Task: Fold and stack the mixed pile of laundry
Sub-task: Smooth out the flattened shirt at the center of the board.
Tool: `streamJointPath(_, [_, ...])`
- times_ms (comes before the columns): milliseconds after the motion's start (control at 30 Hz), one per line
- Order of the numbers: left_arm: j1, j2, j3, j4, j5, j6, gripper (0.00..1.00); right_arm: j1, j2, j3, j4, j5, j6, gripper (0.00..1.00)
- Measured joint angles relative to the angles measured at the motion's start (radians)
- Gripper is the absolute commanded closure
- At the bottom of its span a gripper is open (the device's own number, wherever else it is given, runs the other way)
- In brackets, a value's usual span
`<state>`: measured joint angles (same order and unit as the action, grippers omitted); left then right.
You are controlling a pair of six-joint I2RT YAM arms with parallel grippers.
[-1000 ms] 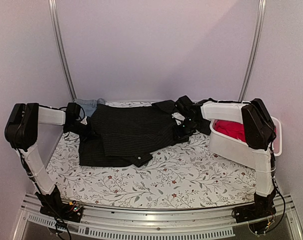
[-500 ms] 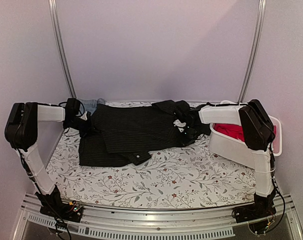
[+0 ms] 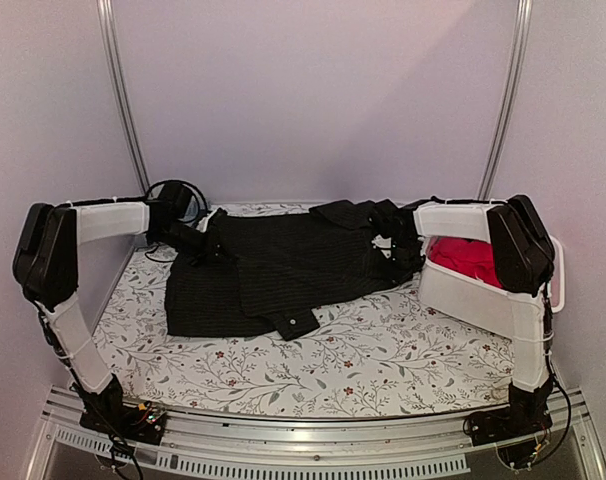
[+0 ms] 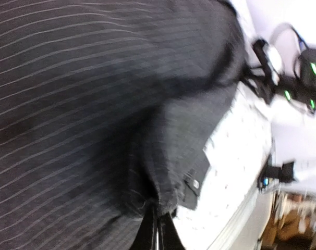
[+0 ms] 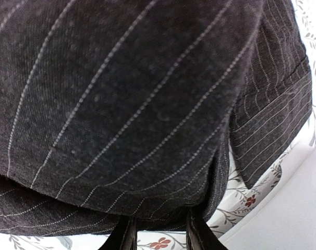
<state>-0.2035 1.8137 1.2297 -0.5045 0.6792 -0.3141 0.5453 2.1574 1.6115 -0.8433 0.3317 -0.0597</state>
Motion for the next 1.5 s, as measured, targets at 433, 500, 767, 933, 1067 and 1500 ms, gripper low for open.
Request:
streamJointPath(433, [-0.529,-0.011,0.303,-0.192,0.286,0.24,0.7,-0.016,0.005,0.148,0.006,-0.077,-0.015,0.42])
streamJointPath(500, [-0.534,0.013,0.317,-0.194,0.288,0.253,0.61,-0.007,-0.019,0.144,0.027,-0.161,-0.021,0.38])
streamJointPath(767, [-0.422,-0.151,0.035,0.024,0.102,0.12,0.47,0.029,-0.289,0.092,0.108,-0.483,0.013,0.38])
streamJointPath(933, [-0.235,-0.322,-0.124,0.062,-0.164,-0.013,0.48,0.064,-0.501,-0.135,0.155,-0.606,0.071,0.4])
streamJointPath(1067, [-0.146,-0.339,-0.219,0.056,-0.309,-0.105,0.49,0.118,-0.537,-0.283,0.171,-0.654,0.113,0.41])
streamJointPath(1500, [-0.003,-0.029,-0.222,0.033,-0.479,-0.237,0.73,0.134,-0.498,-0.396,0.179,-0.712,0.169,0.42])
